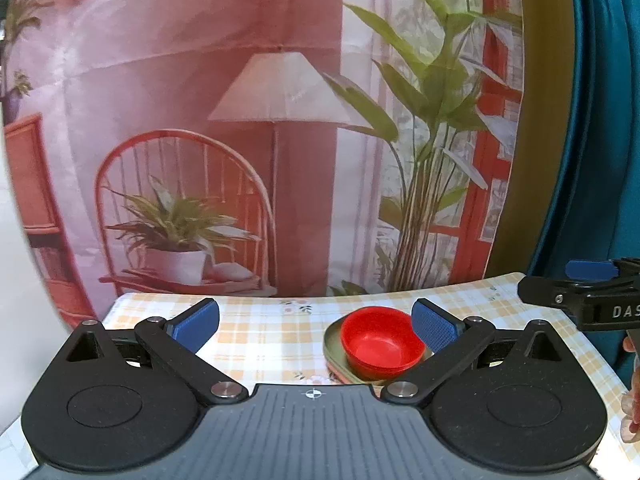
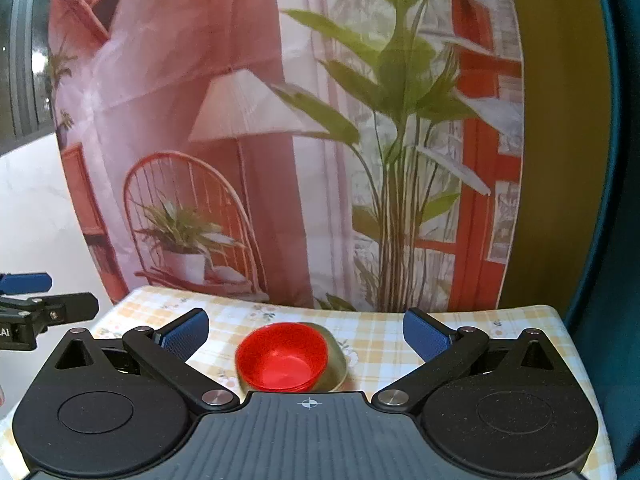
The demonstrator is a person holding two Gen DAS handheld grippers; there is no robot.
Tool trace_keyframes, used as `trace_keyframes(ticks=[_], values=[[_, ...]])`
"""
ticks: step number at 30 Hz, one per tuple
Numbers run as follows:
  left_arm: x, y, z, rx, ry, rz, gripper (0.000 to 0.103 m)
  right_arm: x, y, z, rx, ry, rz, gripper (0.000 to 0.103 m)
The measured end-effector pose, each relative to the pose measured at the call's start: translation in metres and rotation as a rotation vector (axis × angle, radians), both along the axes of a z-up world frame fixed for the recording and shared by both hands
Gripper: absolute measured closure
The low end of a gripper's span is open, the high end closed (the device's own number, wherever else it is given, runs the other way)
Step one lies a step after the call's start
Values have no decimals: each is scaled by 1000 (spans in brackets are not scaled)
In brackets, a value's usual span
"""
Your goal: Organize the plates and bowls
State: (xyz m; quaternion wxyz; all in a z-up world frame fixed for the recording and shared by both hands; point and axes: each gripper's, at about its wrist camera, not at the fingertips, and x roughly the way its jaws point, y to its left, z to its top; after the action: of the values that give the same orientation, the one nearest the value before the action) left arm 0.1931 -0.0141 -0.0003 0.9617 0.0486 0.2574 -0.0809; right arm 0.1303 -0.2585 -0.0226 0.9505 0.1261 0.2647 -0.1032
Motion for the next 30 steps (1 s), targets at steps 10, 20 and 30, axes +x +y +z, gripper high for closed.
trace_keyframes(ticks=[10, 20, 30], values=[[-61, -1, 26, 99, -91, 28, 0, -47, 35, 25, -57, -37, -24, 0], [-121, 10, 42, 102, -182, 31, 0, -90, 76, 59, -147, -61, -18, 0], [-152, 15, 53, 68, -197, 38, 0, -117, 95, 64, -151, -80, -31, 0]])
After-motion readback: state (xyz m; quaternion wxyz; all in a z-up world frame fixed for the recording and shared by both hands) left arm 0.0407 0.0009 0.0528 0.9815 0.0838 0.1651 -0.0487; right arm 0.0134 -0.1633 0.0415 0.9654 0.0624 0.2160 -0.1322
